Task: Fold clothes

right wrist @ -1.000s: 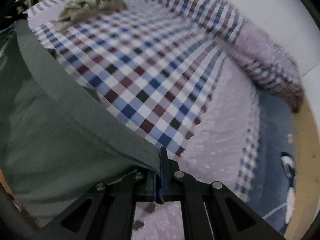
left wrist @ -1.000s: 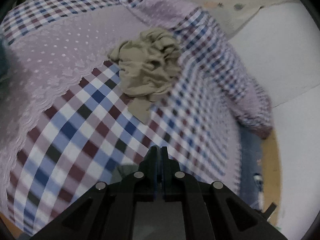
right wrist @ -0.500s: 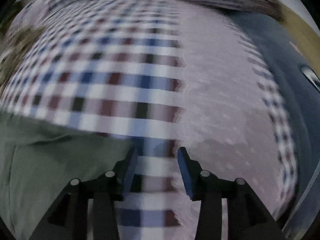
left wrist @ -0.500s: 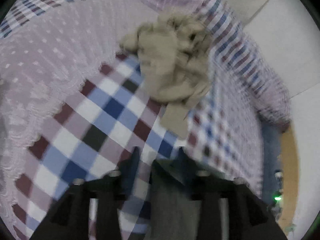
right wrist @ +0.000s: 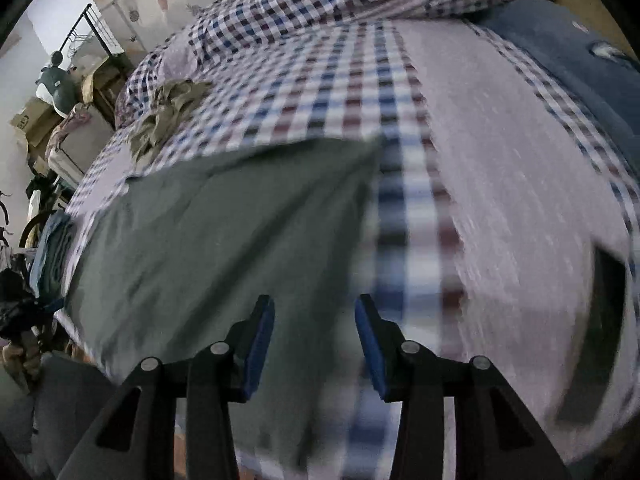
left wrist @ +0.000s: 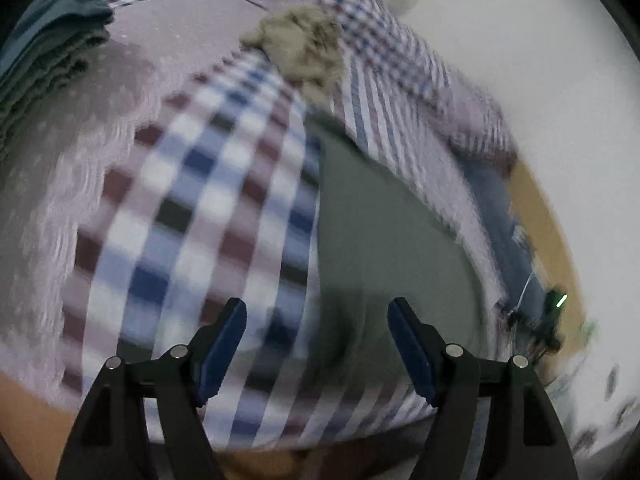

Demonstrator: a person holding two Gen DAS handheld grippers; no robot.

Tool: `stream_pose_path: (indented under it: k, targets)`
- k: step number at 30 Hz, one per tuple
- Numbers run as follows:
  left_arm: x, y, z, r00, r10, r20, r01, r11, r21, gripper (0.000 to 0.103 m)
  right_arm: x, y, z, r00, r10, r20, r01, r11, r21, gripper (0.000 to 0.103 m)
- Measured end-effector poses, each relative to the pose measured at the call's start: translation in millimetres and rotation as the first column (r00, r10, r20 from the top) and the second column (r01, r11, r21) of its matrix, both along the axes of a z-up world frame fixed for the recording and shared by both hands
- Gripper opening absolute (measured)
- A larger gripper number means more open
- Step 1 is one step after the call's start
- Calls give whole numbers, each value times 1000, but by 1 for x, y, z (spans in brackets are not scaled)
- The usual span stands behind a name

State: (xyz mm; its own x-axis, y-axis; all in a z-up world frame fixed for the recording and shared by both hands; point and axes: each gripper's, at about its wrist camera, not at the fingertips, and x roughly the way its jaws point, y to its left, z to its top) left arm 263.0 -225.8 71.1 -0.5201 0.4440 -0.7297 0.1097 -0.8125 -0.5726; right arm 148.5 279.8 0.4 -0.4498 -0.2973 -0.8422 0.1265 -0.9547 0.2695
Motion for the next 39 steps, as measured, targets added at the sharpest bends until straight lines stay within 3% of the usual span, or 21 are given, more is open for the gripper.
stream_pose_path:
  k: [2,4,6,10,12,16,20,23,24,25,33,39]
  targets:
    - [12,25,5,995,-95,5,95,990,-104,76,28,11,-2,1000,-9,19,9,1000,-3,45]
    - [20,52,10,980,-198,2,194,955,-225,76,50,22,-4,999,-21,29,21,1000,-9,45]
    - [23,69,9,971,-241,2,231,931,-283,75,69,29,-5,999,-30,39,31,999,-18,45]
    - [22,77,3,970,-242,12,236,934,-269,54,85,27,-10,999,-4,52,4,1000,-6,45]
    - [19,77,-1,972,-232,31,232,935,-269,54,88,19,-10,998,30,50,-30,1000,-7,45]
    - [14,84,1,971,-237,33,237,927,-292,42,85,-5,-18,993,97,62,-98,995,23,45]
    - [13,85,-1,973,-225,42,226,922,-314,16,78,-26,-27,988,140,69,-144,988,59,42]
    - [10,83,-3,976,-210,51,215,925,-314,4,71,-35,-36,986,145,82,-152,984,91,29]
    - [10,82,-3,977,-208,49,213,927,-309,3,70,-38,-37,985,153,76,-160,983,93,10]
    - [9,81,-3,977,-206,48,211,929,-304,3,71,-40,-35,984,166,58,-172,979,107,4]
    - [30,57,30,969,-238,-62,212,936,-281,1,100,-30,8,973,231,-20,-226,962,152,1]
    - [35,55,11,969,-243,46,246,926,-287,1,104,-28,-25,963,239,123,-261,941,215,0]
